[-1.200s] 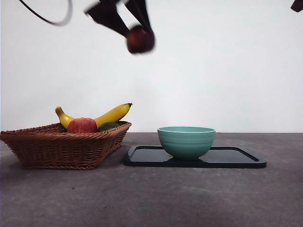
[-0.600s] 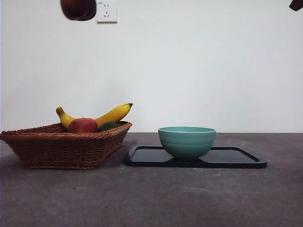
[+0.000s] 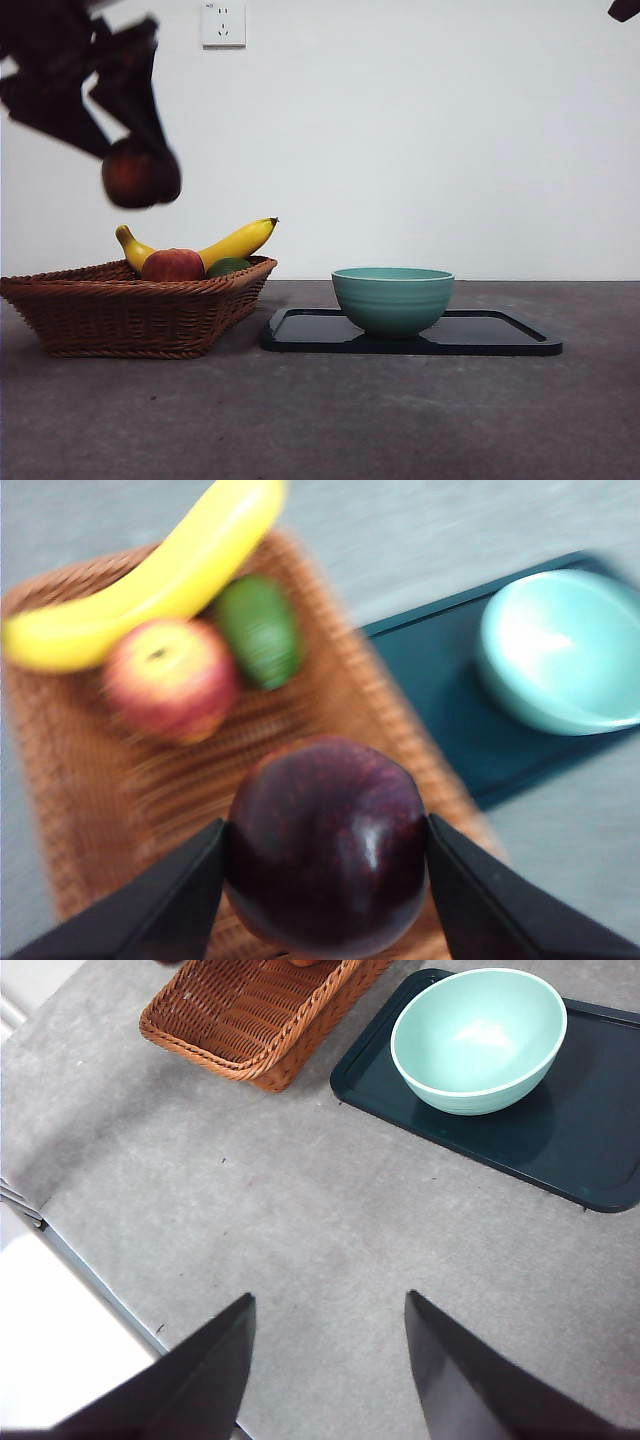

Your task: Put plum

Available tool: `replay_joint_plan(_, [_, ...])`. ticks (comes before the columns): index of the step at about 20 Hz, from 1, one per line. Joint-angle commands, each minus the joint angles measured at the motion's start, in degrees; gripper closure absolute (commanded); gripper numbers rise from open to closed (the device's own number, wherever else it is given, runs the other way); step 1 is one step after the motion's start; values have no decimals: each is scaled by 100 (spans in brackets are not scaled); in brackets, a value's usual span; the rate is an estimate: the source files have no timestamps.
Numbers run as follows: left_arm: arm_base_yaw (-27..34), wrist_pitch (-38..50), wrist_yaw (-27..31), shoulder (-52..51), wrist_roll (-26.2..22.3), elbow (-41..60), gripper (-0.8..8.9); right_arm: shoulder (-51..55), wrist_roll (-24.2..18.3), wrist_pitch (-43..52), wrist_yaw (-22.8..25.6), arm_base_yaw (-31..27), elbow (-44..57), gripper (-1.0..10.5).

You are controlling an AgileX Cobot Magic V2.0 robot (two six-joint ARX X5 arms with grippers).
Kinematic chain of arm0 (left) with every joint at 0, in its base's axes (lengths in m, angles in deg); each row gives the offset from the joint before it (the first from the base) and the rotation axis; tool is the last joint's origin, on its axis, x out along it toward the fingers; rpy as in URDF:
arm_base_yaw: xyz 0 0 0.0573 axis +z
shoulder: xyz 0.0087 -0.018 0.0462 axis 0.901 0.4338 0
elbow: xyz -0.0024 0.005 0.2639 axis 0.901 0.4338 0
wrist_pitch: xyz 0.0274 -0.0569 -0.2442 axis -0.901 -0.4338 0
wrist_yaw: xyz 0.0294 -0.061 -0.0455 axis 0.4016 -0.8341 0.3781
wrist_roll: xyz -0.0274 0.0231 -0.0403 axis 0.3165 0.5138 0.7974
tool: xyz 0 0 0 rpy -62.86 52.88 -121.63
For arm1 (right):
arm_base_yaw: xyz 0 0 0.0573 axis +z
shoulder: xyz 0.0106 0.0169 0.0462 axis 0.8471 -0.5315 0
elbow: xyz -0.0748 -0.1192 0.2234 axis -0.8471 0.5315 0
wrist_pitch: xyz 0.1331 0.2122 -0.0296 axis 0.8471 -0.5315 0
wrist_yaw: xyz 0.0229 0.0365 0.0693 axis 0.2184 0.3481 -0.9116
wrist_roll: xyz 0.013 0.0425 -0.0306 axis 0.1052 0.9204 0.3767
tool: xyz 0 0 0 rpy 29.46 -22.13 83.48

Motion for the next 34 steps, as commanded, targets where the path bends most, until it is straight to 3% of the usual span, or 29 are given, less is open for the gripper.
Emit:
replay_joint_plan(1, [61,463,118,190,-37,299,544,-33,-24,59,2,31,-52,708])
replay_joint_plan(13, [107,1523,118,1644,-175,509,543,-33,-2,52,0,31,-52,708])
replay_joint_plan(21, [111,1432,118,1696,-293,509,520,-33,-2,52,0,31,-52,708])
replay_joint_plan(24, [111,1366,118,1696,-273,509,409,-31,-2,52,-2,31,-52,708])
replay_joint_plan(34, [111,1311,118,1368,-142,323,404,-31,20,46,-4,31,-52,708])
